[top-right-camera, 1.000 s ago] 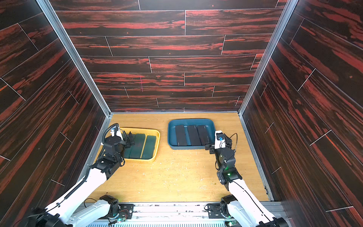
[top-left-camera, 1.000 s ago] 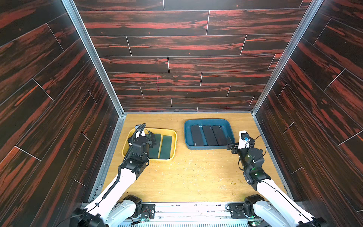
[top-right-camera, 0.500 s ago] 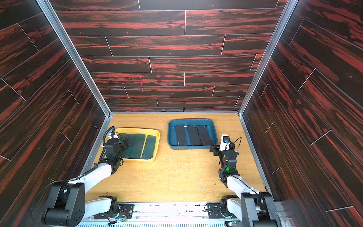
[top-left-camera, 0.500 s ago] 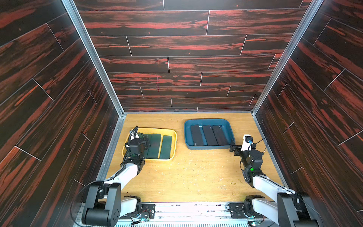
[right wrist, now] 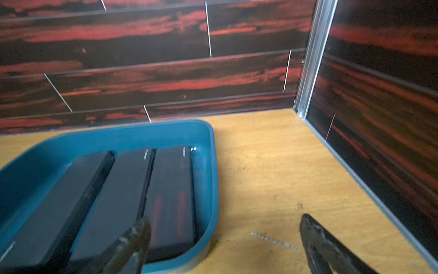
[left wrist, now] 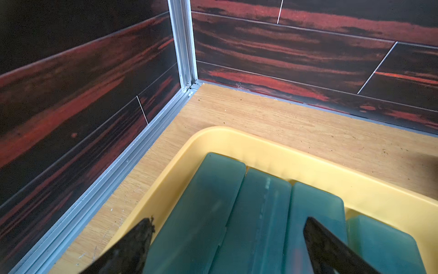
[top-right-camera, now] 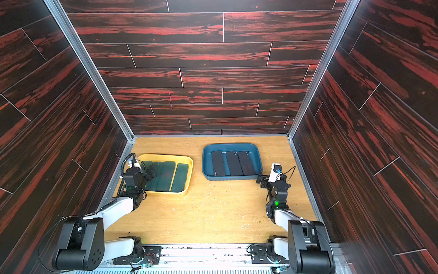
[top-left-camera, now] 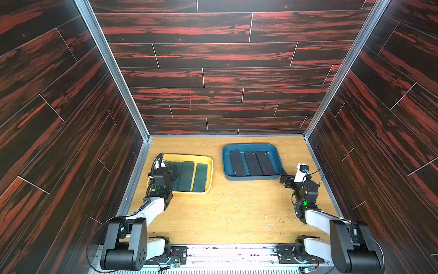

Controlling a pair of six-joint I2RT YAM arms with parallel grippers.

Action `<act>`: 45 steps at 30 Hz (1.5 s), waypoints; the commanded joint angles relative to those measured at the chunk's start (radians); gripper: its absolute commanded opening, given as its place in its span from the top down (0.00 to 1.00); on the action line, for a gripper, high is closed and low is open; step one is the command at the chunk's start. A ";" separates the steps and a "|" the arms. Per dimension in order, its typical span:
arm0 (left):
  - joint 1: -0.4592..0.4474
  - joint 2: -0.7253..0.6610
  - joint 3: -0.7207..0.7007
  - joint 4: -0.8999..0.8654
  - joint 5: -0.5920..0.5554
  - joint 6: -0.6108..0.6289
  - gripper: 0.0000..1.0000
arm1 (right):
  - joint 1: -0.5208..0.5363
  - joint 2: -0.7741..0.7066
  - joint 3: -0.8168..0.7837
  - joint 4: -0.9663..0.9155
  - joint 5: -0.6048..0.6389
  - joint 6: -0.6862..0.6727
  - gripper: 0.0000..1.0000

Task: Place the pencil cases by color into the storage box
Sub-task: Reset both arms

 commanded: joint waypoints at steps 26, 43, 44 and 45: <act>0.005 0.248 -0.132 0.441 -0.071 0.056 0.00 | -0.003 0.240 -0.053 0.402 0.060 -0.069 0.04; 0.007 0.255 -0.061 0.308 -0.087 0.050 0.00 | -0.075 0.298 0.070 0.202 -0.094 -0.031 0.06; 0.007 0.256 -0.065 0.316 -0.085 0.048 0.00 | -0.105 0.300 0.087 0.168 -0.143 -0.010 0.04; 0.007 0.260 -0.065 0.321 -0.088 0.049 0.00 | -0.110 0.297 0.087 0.170 -0.151 -0.008 0.01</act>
